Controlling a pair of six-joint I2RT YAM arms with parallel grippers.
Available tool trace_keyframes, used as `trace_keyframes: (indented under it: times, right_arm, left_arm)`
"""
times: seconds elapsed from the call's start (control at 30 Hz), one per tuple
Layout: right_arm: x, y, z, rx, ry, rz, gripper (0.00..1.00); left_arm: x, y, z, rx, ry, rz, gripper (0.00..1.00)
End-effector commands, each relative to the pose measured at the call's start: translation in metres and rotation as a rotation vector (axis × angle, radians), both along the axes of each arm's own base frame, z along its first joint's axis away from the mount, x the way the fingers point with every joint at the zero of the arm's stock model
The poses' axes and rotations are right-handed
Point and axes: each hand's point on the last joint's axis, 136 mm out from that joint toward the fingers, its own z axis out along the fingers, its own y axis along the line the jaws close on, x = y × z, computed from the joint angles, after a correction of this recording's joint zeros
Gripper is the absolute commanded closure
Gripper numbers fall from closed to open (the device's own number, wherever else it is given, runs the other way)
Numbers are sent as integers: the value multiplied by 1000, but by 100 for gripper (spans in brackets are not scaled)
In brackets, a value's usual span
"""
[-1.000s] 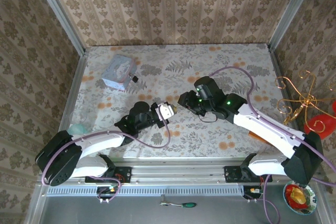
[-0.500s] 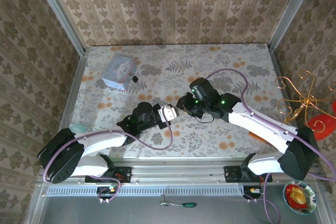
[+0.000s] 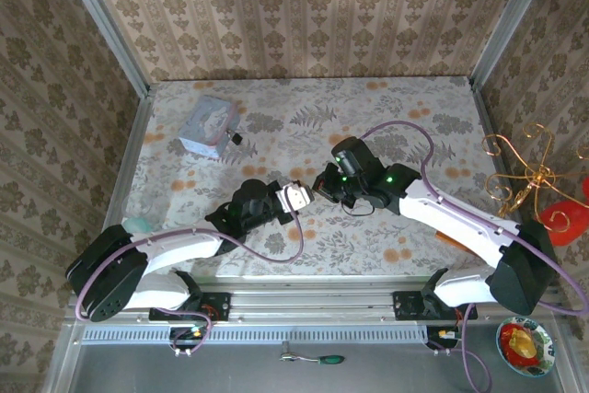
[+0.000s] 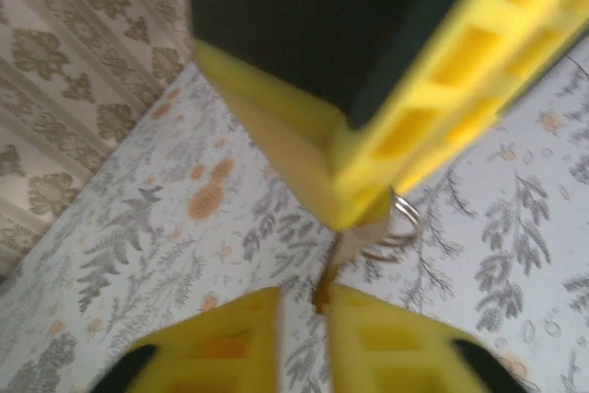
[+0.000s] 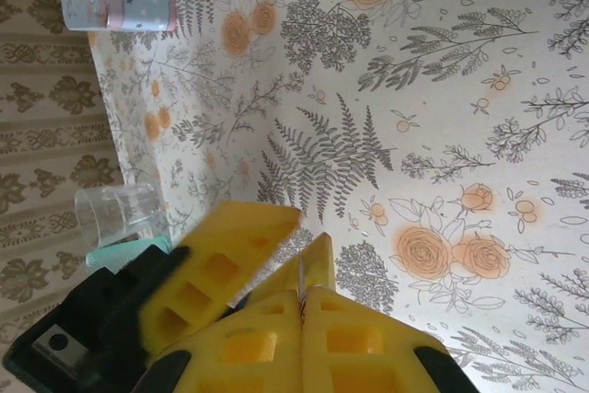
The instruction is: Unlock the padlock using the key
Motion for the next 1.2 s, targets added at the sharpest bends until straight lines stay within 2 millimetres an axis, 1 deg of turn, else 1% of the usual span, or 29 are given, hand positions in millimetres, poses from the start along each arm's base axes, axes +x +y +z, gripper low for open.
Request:
trace_keyframes:
  times: [0.0,0.03,0.07,0.1,0.17,0.2,0.27,0.3,0.37,0.47,0.53,0.63,0.73,0.8,0.93,1.07,1.17]
  right_arm:
    - [3,-3,10,22,-68,-9,100]
    - [6,-4,15,34,-97,-13,100]
    - [9,-6,21,43,-134,-17,100]
    - [12,-8,25,46,-165,-23,100]
    - [20,-15,37,46,-255,-48,100]
    - [25,-18,43,52,-296,-63,100]
    - [32,-16,57,96,-379,-81,100]
    - [35,-14,63,121,-415,-83,100]
    - [39,-6,72,170,-484,-73,100]
    - [41,5,83,199,-587,-51,100]
    - [39,11,90,214,-662,-42,100]
    - [36,22,100,242,-766,-10,100]
    - [39,26,99,259,-773,-25,100]
    - [41,28,99,271,-779,-33,100]
    - [42,28,101,287,-790,-44,100]
    - [40,28,98,284,-778,-43,100]
    - [40,26,98,272,-768,-47,100]
  left_arm:
    - [8,8,21,-105,-30,84,67]
    - [11,13,25,-146,-6,117,60]
    - [17,22,31,-198,26,169,55]
    - [23,31,37,-257,58,231,53]
    - [42,65,51,-436,161,403,46]
    - [48,80,56,-515,223,447,45]
    - [57,103,61,-664,427,508,39]
    - [61,110,64,-702,502,526,38]
    - [62,114,69,-741,657,519,38]
    - [60,108,81,-811,832,468,38]
    - [59,99,88,-873,948,413,39]
    - [58,83,100,-976,1110,316,44]
    - [59,67,113,-1057,1245,234,52]
    - [58,55,119,-1062,1285,200,54]
    - [56,41,119,-1051,1327,181,57]
    - [53,33,127,-1050,1333,139,60]
    - [51,31,129,-1051,1338,123,62]
